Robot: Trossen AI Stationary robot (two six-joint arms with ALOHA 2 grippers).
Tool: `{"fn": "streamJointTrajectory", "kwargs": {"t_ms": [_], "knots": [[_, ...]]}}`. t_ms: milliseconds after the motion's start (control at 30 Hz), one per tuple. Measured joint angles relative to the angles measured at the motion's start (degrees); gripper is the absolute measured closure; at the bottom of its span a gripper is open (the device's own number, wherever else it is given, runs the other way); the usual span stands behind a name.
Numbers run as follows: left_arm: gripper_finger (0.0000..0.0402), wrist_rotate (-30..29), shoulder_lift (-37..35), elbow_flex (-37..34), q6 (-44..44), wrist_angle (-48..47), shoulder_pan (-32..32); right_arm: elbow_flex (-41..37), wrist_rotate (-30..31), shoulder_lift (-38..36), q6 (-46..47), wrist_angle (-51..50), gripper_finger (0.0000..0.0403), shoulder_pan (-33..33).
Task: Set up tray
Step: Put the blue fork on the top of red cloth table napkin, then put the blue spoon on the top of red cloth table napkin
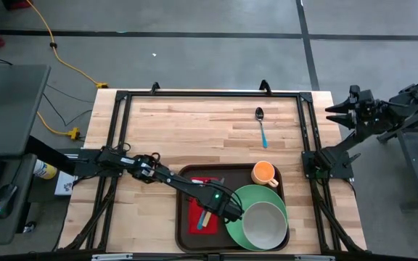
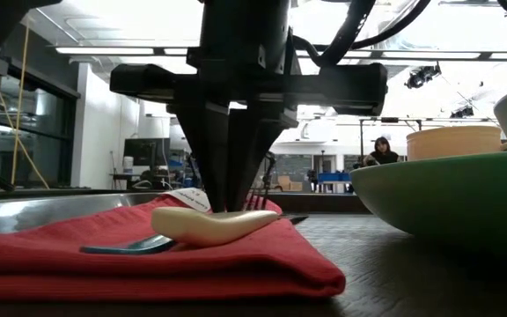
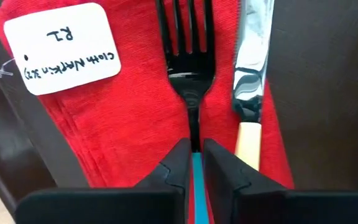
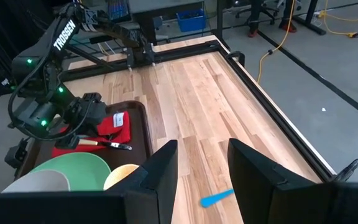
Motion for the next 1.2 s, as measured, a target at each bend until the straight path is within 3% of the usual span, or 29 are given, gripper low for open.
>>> {"fn": "streamJointTrajectory", "kwargs": {"t_ms": [333, 1033, 1200], "knots": [[0.0355, -0.54, -1.45, 0.00, 0.17, -2.23, 0.52, 0.00, -0.24, 0.01, 0.01, -0.51, 0.0284, 0.01], [0.0261, -0.17, -2.43, 0.33, 1.27, -2.45, 0.49, 0.00, -0.15, 0.00, -0.43, -1.09, 0.0284, 0.01], [0.0226, -9.97, -3.42, 3.42, 5.08, -2.28, 0.46, 0.00, -0.15, 0.00, -0.44, -1.50, 0.0284, 0.00]]}}
